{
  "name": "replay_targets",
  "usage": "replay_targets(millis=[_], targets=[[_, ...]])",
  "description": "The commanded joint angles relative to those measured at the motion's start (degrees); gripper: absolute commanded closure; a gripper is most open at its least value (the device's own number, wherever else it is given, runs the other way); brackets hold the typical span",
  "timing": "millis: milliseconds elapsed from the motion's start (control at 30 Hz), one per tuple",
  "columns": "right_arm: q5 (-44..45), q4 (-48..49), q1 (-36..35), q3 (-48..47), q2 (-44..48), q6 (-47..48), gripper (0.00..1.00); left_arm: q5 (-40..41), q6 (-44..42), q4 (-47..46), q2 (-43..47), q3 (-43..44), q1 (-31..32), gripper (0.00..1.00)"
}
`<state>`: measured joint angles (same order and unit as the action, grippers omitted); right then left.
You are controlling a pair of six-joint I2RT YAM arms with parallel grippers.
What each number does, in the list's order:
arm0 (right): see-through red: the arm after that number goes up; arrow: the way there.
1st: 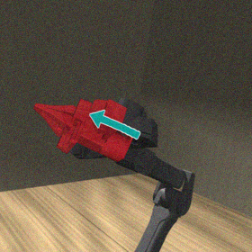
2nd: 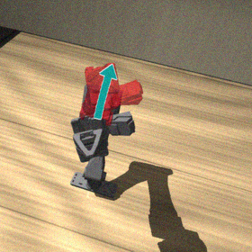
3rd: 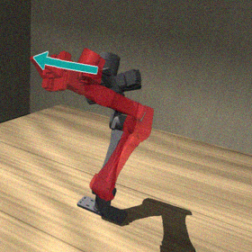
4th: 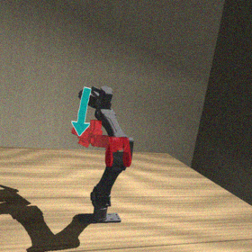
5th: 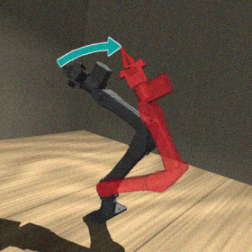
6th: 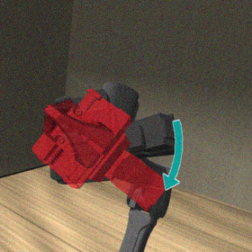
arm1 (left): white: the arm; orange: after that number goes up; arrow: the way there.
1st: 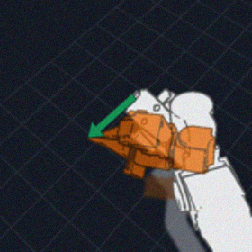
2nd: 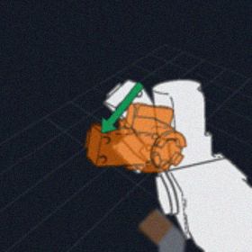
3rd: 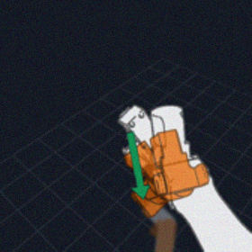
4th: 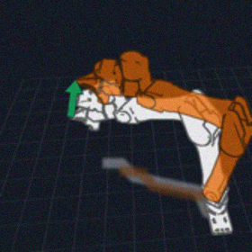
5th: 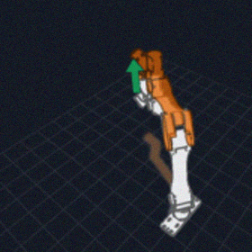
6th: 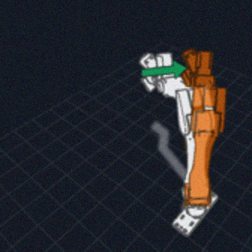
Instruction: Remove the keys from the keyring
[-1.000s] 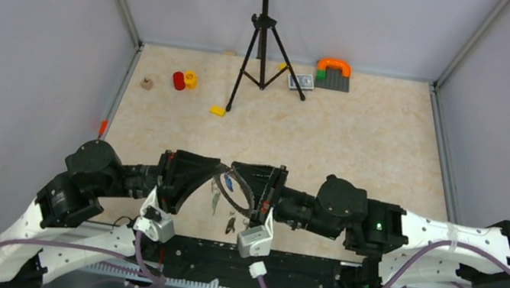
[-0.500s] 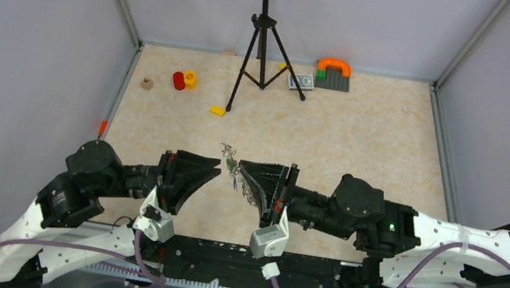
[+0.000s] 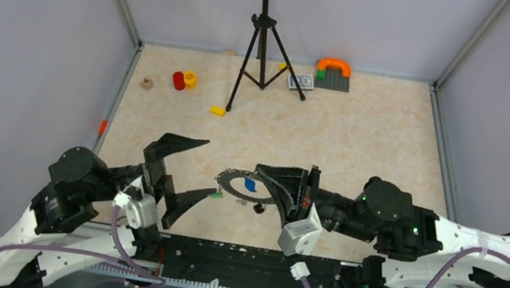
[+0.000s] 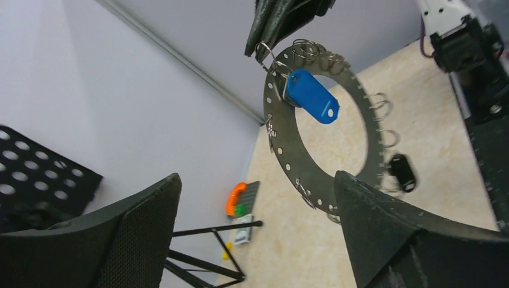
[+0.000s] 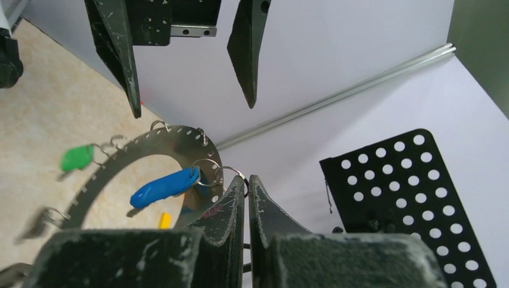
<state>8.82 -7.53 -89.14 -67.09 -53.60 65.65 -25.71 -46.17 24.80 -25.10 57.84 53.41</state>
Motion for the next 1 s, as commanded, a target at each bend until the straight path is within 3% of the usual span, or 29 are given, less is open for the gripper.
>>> replay_targets(millis=[0,167,267,500,967], targets=[[0.46,-0.04,-0.66,-0.16,2.8,-5.4,1.0,3.98,16.37,-3.48,-0.15,0.95,0.12,0.02],[0.64,-4.82,-0.63,-1.25,3.31,-6.32,1.0,17.78,27.91,-4.6,-1.67,1.92,0.12,0.02],[-0.51,-7.18,-0.63,-1.95,3.33,-5.0,1.0,21.02,30.98,-4.37,-3.04,3.7,0.12,0.02],[-4.51,-5.26,-0.64,-2.91,3.55,-1.64,1.0,7.73,29.92,-10.66,-2.8,2.05,0.12,0.02],[-14.42,0.16,-0.64,-5.38,3.92,-1.77,1.0,3.15,30.8,-12.76,-3.69,3.39,0.07,0.04]])
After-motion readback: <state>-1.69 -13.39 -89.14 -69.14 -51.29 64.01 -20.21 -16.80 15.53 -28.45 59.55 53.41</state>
